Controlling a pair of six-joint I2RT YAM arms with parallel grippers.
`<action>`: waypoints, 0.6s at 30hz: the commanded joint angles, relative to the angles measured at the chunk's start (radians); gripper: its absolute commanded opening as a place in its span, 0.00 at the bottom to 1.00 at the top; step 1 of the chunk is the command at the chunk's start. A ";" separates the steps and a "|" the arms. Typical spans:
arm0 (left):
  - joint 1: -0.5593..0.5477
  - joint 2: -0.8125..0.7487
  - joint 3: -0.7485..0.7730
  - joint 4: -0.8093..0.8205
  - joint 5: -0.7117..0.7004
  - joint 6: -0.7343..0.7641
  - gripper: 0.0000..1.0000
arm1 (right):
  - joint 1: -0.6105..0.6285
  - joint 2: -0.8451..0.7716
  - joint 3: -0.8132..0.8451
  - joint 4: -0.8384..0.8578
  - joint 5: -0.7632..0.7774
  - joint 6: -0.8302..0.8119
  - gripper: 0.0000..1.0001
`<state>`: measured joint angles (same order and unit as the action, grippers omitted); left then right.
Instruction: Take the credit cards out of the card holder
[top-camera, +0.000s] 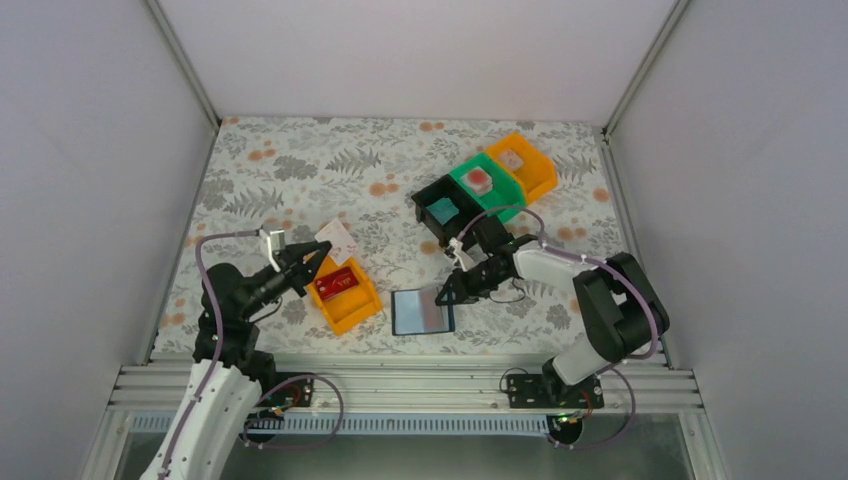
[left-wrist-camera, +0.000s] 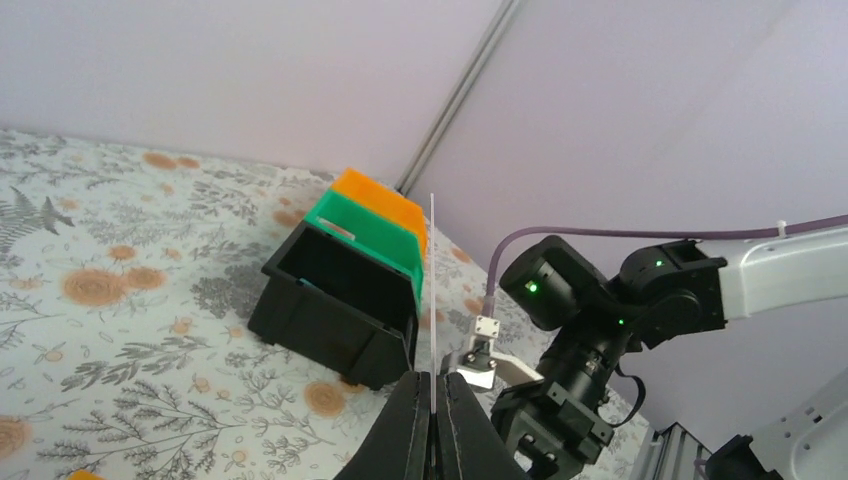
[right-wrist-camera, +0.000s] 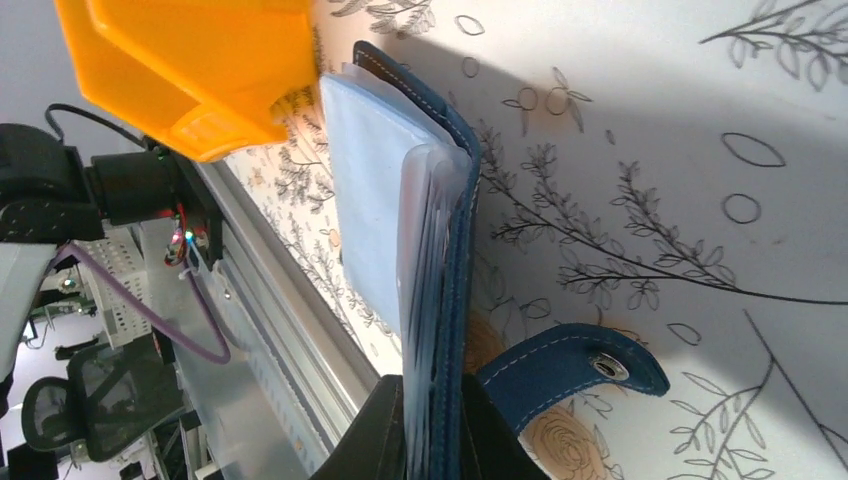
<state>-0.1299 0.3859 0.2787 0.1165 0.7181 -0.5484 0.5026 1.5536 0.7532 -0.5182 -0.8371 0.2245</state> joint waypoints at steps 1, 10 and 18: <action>0.010 -0.017 -0.005 0.044 0.023 -0.024 0.02 | 0.000 0.019 0.040 0.002 0.063 0.011 0.12; 0.023 -0.039 -0.006 0.051 0.032 -0.024 0.02 | -0.002 -0.060 0.210 -0.178 0.422 0.053 0.66; 0.030 -0.023 0.033 0.148 0.090 -0.031 0.02 | 0.089 -0.271 0.408 -0.072 0.408 -0.017 0.80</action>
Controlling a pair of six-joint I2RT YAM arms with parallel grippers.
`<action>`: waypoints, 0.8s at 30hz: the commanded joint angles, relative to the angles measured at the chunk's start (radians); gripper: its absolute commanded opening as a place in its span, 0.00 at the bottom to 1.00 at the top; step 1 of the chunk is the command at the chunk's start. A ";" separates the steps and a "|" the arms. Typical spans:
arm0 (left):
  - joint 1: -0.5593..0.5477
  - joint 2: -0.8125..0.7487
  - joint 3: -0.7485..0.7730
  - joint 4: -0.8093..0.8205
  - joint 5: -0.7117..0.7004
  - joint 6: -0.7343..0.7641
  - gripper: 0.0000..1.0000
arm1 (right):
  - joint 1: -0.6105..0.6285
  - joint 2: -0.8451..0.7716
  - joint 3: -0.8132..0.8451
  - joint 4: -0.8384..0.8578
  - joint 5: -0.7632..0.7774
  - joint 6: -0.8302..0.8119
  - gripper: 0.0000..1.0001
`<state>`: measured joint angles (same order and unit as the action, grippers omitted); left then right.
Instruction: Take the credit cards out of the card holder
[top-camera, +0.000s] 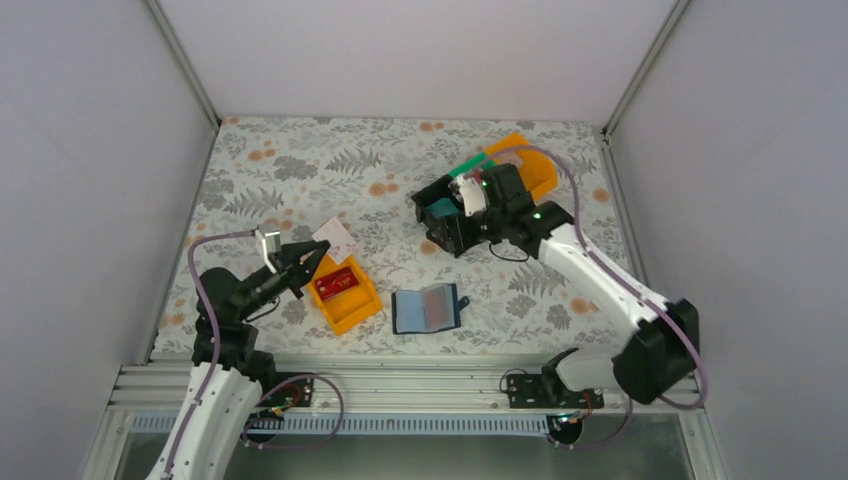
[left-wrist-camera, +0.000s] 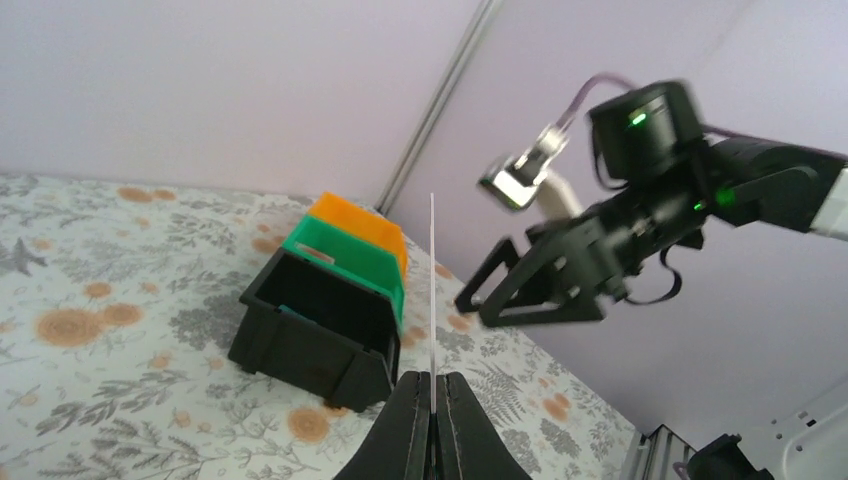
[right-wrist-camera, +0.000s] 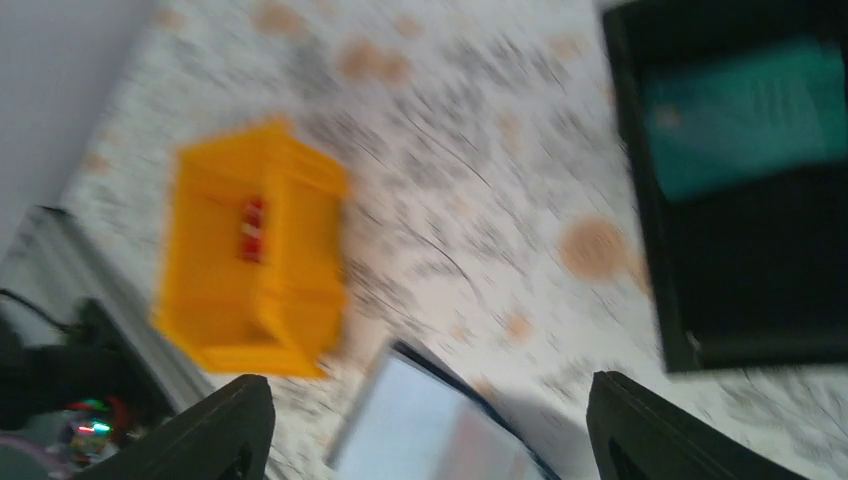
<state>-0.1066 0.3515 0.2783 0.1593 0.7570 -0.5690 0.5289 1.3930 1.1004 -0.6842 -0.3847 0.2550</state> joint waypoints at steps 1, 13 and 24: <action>0.007 0.024 0.056 0.140 0.060 -0.007 0.02 | 0.078 -0.139 0.062 0.160 -0.099 -0.057 0.84; 0.006 0.168 0.233 0.405 0.215 -0.097 0.02 | 0.215 -0.177 0.044 0.827 -0.342 -0.102 0.99; 0.005 0.165 0.224 0.437 0.228 -0.085 0.02 | 0.358 0.069 0.348 0.513 -0.506 -0.351 0.66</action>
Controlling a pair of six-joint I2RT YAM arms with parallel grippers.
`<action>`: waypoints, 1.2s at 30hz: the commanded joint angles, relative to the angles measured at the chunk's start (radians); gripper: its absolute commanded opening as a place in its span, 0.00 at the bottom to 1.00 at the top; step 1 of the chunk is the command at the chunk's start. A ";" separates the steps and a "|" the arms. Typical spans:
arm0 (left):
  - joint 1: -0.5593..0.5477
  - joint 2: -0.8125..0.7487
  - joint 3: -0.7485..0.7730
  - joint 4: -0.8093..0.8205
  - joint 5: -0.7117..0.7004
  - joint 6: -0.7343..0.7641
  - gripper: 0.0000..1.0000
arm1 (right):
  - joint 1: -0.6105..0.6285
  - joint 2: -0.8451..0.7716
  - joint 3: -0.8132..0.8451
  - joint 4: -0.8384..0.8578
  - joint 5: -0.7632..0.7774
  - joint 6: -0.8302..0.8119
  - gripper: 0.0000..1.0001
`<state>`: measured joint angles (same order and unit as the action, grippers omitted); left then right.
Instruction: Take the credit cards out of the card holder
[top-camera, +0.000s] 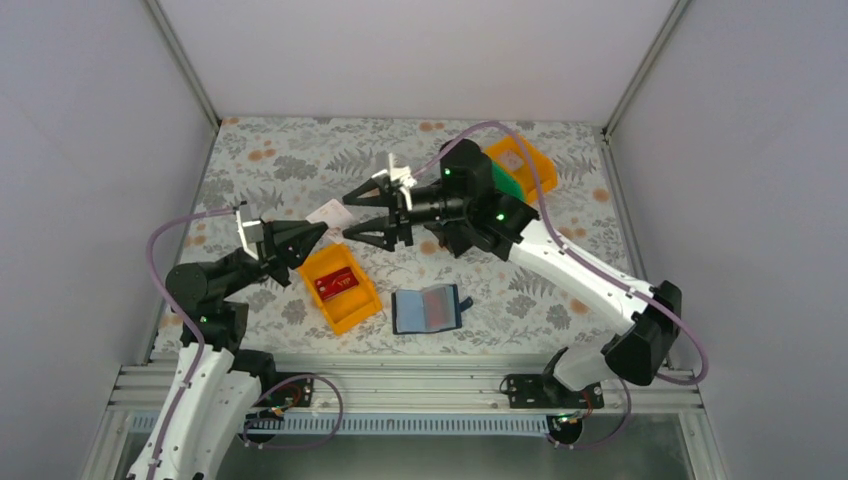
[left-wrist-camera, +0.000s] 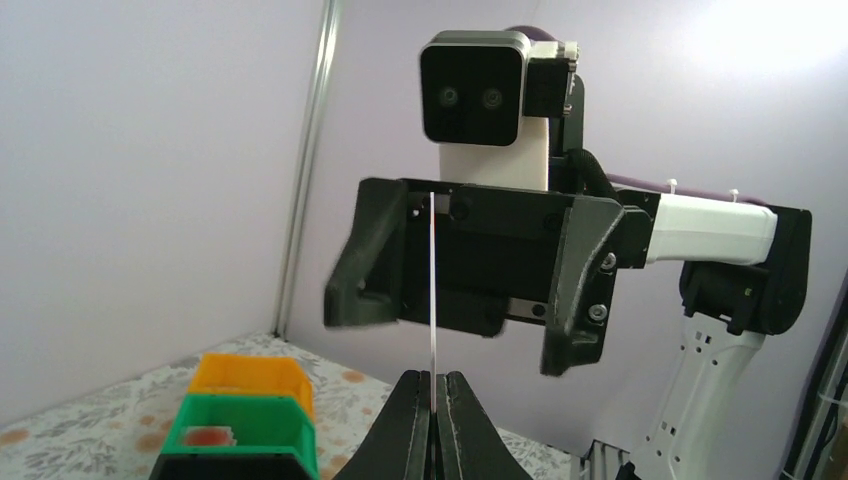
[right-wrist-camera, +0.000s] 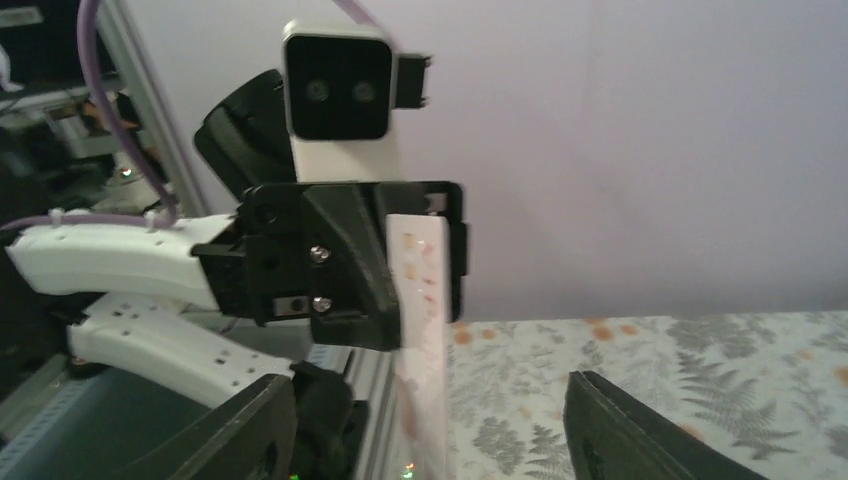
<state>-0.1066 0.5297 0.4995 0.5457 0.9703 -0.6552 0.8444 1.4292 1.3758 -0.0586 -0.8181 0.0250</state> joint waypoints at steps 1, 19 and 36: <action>0.005 -0.016 -0.001 0.050 0.015 0.002 0.02 | 0.045 0.041 0.076 -0.125 -0.082 -0.128 0.57; 0.004 -0.064 -0.009 -0.234 -0.002 0.307 0.58 | 0.047 0.016 0.143 -0.491 0.151 -0.279 0.04; -0.045 0.028 0.297 -1.074 0.101 1.240 0.45 | 0.280 0.139 0.386 -0.888 0.583 -0.368 0.04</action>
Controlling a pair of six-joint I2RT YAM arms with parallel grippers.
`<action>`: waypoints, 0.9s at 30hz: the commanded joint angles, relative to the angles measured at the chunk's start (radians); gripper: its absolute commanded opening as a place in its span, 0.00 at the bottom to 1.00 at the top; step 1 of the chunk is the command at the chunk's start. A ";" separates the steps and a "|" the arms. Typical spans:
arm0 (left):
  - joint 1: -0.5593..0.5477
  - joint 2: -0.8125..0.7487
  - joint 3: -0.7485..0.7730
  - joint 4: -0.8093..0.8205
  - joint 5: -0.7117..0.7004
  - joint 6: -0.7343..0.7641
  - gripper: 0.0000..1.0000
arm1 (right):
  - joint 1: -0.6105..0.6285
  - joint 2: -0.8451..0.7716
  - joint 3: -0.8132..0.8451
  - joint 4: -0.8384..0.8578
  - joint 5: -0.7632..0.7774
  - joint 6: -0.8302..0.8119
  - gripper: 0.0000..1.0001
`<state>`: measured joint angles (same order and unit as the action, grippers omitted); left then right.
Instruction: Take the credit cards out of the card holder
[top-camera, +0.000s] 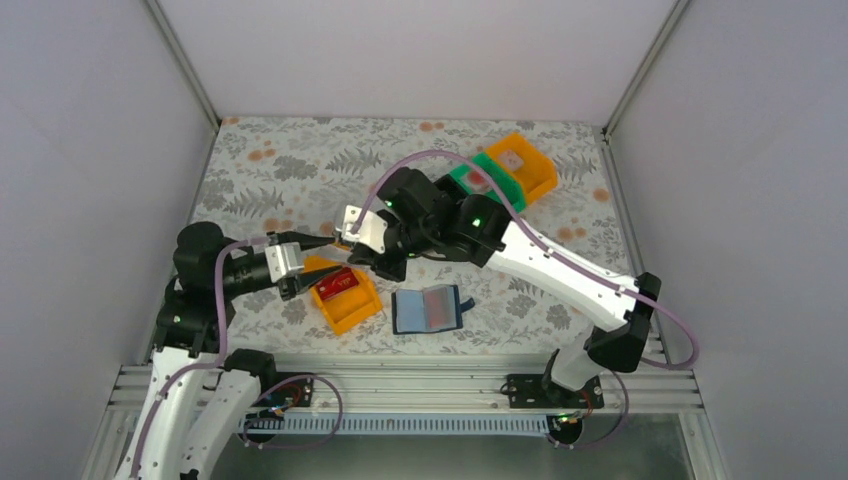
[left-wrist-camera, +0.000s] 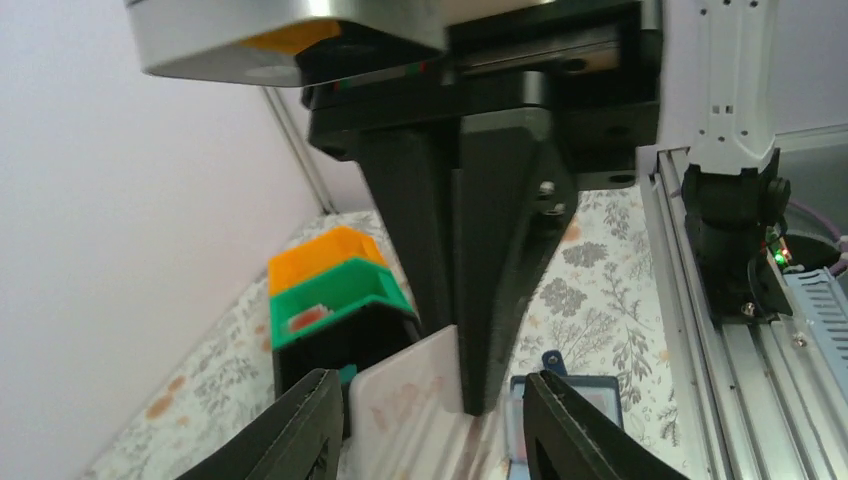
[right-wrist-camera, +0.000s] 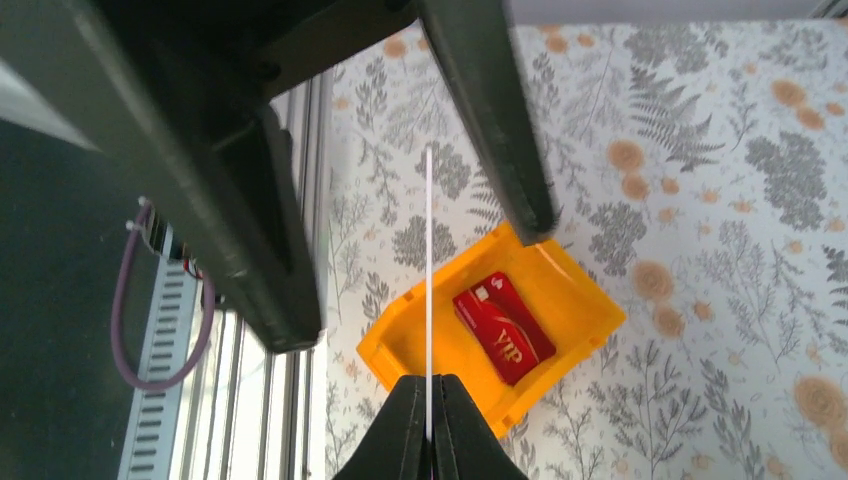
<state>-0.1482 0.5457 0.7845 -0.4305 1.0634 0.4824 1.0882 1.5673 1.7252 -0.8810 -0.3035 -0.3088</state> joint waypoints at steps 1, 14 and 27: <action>-0.004 0.015 0.013 -0.104 0.008 0.106 0.40 | 0.040 -0.005 0.035 -0.064 0.072 -0.035 0.04; -0.003 -0.001 -0.013 0.119 0.069 -0.235 0.02 | 0.043 -0.168 -0.149 0.169 0.216 -0.012 0.29; 0.022 -0.026 -0.109 1.131 -0.273 -1.248 0.02 | -0.185 -0.464 -0.634 1.225 -0.189 0.510 0.99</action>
<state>-0.1307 0.5301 0.6559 0.3477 0.9207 -0.4519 0.9035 1.0851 1.1538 -0.0769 -0.3515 -0.0383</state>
